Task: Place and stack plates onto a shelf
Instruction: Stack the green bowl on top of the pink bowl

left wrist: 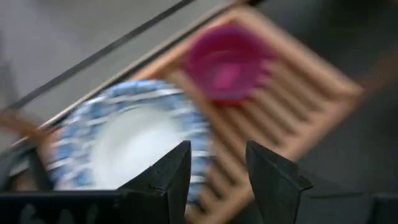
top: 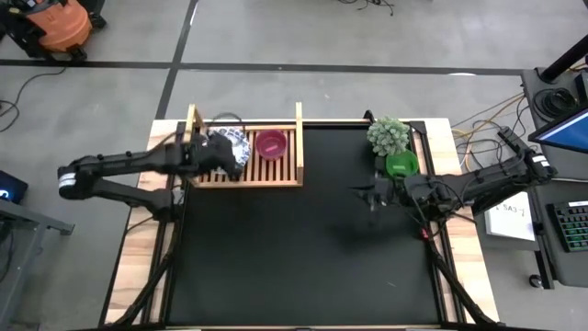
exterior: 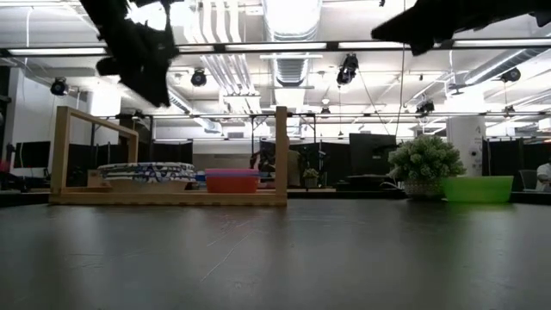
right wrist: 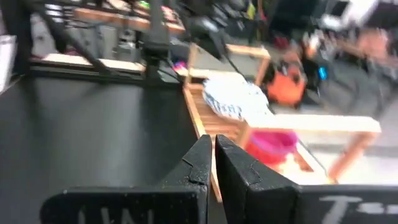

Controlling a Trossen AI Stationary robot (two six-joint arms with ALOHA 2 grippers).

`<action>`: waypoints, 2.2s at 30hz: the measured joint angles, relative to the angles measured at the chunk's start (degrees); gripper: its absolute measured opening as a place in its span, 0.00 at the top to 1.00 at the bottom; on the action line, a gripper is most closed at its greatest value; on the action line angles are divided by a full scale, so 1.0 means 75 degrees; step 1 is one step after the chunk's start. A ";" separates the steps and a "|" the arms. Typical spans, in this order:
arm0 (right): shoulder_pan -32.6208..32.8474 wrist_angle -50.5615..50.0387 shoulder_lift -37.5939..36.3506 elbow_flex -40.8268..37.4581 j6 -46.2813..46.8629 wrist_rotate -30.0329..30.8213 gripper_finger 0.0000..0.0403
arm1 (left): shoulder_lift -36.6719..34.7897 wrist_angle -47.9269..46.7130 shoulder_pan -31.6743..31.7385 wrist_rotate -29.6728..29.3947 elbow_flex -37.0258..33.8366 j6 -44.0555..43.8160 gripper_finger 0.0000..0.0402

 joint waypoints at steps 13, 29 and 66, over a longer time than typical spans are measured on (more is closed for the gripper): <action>-0.2110 -0.4671 0.0654 0.0884 0.5262 0.0284 0.98 | 0.0198 0.1448 -0.5558 -0.3047 -0.0006 -0.0204 0.69; -0.5352 -1.0349 0.2243 0.2488 0.6294 -0.0650 0.98 | 0.0355 0.1425 -0.6360 -0.4301 -0.0012 -0.0169 0.69; -0.5628 -0.8904 0.5541 0.2672 0.5670 -0.0823 0.85 | 0.0401 0.1151 -0.6360 -0.4292 -0.0020 -0.0198 0.69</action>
